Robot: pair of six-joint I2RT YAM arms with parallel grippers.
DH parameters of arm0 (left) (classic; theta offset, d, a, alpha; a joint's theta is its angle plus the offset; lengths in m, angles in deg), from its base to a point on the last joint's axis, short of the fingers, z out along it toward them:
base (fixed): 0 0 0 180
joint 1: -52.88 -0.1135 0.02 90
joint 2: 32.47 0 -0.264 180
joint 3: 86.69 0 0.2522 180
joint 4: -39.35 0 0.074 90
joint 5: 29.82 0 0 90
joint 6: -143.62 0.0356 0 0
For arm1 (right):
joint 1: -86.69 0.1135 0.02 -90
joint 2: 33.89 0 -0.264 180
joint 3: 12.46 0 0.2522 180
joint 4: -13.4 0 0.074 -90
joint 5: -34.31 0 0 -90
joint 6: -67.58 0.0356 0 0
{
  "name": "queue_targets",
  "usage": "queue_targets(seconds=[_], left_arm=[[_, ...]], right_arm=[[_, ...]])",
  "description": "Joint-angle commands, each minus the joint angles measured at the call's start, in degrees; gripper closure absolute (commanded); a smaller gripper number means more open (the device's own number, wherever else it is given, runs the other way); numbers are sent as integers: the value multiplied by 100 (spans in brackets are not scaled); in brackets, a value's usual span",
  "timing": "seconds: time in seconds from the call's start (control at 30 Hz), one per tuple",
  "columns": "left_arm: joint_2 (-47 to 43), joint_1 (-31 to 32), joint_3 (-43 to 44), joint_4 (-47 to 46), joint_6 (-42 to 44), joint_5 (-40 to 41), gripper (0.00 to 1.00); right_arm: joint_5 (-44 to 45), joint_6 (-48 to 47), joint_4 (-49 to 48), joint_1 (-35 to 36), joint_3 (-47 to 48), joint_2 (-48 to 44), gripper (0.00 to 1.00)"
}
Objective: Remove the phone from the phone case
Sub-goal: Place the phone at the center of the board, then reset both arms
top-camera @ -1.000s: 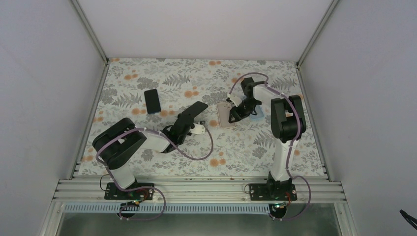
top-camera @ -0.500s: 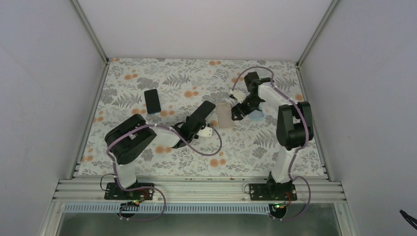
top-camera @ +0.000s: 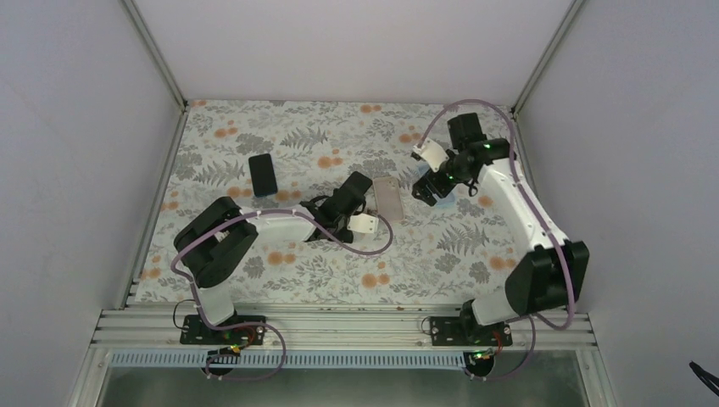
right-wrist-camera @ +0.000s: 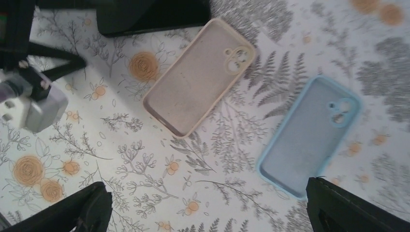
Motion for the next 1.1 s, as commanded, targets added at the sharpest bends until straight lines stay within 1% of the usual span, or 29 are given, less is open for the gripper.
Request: queue_targets(seconds=[0.0, 0.13, 0.27, 0.33, 0.4, 0.47, 0.53, 0.63, 0.77, 0.83, 0.87, 1.0, 1.07], left_arm=[[191, 114, 195, 3287, -440, -1774, 0], [77, 65, 872, 4488, -616, -2427, 0], [-260, -221, 1589, 5239, -748, -3022, 0], [-454, -525, 2044, 5512, -813, -3378, 0], [-617, -906, 2519, 5772, -812, -3807, 0], [-822, -1356, 2972, 5952, -778, -4372, 0], [-1028, -1905, 3173, 5985, -761, -4698, 0], [-1323, -2803, 3279, 5880, -787, -5105, 0], [-1679, -3989, 3109, 5369, -1133, -5176, 0], [-1906, -4647, 2898, 4860, -1428, -5142, 0], [-2022, -5142, 2778, 4623, -1619, -5170, 0], [-2490, -6697, 2120, 3524, -2363, -5052, 0], [-2698, -7342, 1742, 3066, -2631, -5115, 0]], right_arm=[[277, -74, -280, -300, -114, -615, 0], [273, 112, -751, -1062, -67, -838, 0], [-195, 297, -1208, -2321, 54, -798, 0], [-403, 413, -1353, -2750, 77, -669, 0], [-601, 505, -1452, -3022, 30, -526, 0], [-687, 618, -1648, -3123, -203, -455, 0], [-744, 720, -1900, -3138, -451, -447, 0], [-838, 897, -2243, -3142, -740, -476, 0], [-760, 1288, -2972, -3142, -1164, -602, 0], [-597, 1458, -3319, -3143, -1360, -680, 0], [-487, 1538, -3485, -3141, -1464, -723, 0], [27, 1706, -4027, -3144, -1820, -890, 0], [233, 1777, -4232, -3145, -1959, -936, 0]])
